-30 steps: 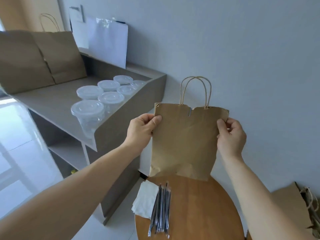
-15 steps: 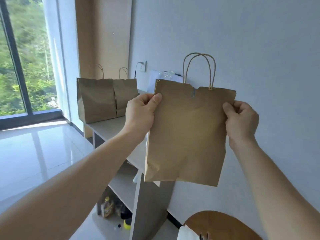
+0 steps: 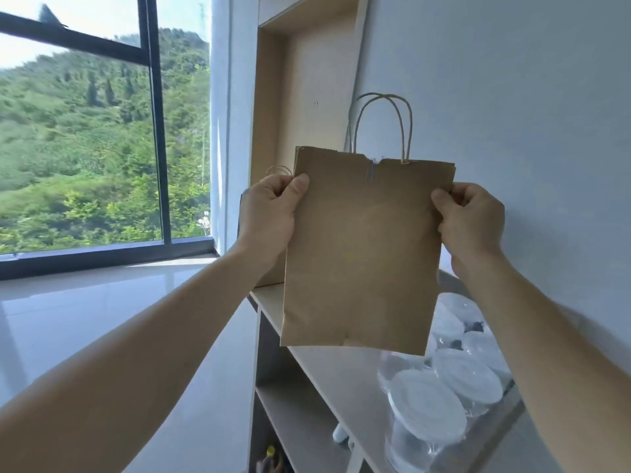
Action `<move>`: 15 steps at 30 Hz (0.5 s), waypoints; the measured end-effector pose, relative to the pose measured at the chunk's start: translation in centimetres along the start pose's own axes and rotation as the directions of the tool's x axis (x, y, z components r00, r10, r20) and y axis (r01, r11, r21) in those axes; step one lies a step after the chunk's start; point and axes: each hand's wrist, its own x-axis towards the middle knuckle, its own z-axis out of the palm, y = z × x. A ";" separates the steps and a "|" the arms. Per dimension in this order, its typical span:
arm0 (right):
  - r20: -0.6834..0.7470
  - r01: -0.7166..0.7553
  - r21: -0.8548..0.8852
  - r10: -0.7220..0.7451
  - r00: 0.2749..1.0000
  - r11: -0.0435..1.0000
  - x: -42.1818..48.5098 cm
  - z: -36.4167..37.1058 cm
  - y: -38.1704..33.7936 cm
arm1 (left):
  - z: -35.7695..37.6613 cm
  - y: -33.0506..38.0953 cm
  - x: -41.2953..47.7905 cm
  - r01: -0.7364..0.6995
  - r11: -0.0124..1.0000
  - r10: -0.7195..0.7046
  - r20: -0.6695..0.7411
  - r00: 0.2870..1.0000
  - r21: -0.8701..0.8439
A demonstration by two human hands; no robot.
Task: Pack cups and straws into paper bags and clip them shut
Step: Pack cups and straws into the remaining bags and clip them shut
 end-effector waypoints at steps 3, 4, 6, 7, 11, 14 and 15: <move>0.054 -0.010 0.022 0.009 0.999 1.000 2.2 3.6 1.1 | -0.4 -2.2 3.4 -0.009 1.000 0.009 -0.037 0.999 -0.018; 0.066 -0.013 0.032 0.011 0.998 0.999 2.8 4.8 1.4 | -0.6 -2.9 4.5 -0.012 1.000 0.012 -0.038 0.999 -0.010; 0.081 -0.023 0.038 0.020 0.996 0.999 4.2 7.2 2.4 | -1.0 -4.8 6.8 -0.015 1.000 0.015 -0.029 0.999 0.002; 0.088 -0.035 0.034 0.032 0.996 0.999 4.8 8.3 2.8 | -1.3 -5.8 7.8 -0.012 1.000 0.012 -0.021 1.000 0.005; 0.090 -0.101 0.008 0.100 0.991 0.995 7.0 12.9 5.1 | -2.2 -9.3 11.8 0.006 1.000 -0.007 0.061 0.998 0.018; 0.095 -0.169 -0.014 0.169 0.981 0.986 8.5 15.5 7.1 | -2.3 -11.7 14.6 0.004 0.996 -0.016 0.134 0.991 0.086; 0.097 -0.196 -0.025 0.197 0.976 0.980 8.9 16.2 7.8 | -2.2 -12.5 15.4 0.007 0.993 -0.026 0.155 0.988 0.120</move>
